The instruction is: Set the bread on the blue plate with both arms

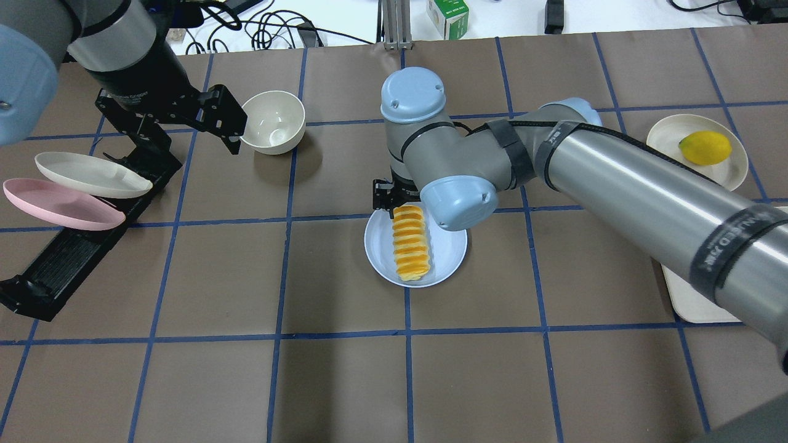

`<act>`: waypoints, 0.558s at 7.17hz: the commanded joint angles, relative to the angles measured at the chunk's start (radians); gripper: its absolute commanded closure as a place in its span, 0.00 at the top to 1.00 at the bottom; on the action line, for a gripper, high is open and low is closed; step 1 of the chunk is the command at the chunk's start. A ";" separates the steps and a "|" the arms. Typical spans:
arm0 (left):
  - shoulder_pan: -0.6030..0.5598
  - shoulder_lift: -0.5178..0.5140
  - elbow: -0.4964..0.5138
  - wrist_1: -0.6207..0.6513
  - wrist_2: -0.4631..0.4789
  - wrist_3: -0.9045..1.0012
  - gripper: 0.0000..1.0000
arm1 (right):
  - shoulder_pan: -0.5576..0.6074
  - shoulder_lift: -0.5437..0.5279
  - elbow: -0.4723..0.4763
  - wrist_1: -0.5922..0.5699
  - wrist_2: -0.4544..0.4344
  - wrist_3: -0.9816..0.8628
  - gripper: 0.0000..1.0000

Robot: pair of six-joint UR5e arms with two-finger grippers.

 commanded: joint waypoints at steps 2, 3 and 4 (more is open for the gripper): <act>0.003 -0.019 0.006 0.000 -0.011 0.016 1.00 | -0.259 -0.235 -0.060 0.326 -0.001 -0.178 1.00; 0.005 -0.022 0.013 0.000 -0.011 0.016 1.00 | -0.345 -0.294 -0.080 0.391 0.002 -0.290 1.00; 0.011 -0.019 0.020 0.000 -0.011 0.016 1.00 | -0.402 -0.341 -0.096 0.472 -0.004 -0.294 1.00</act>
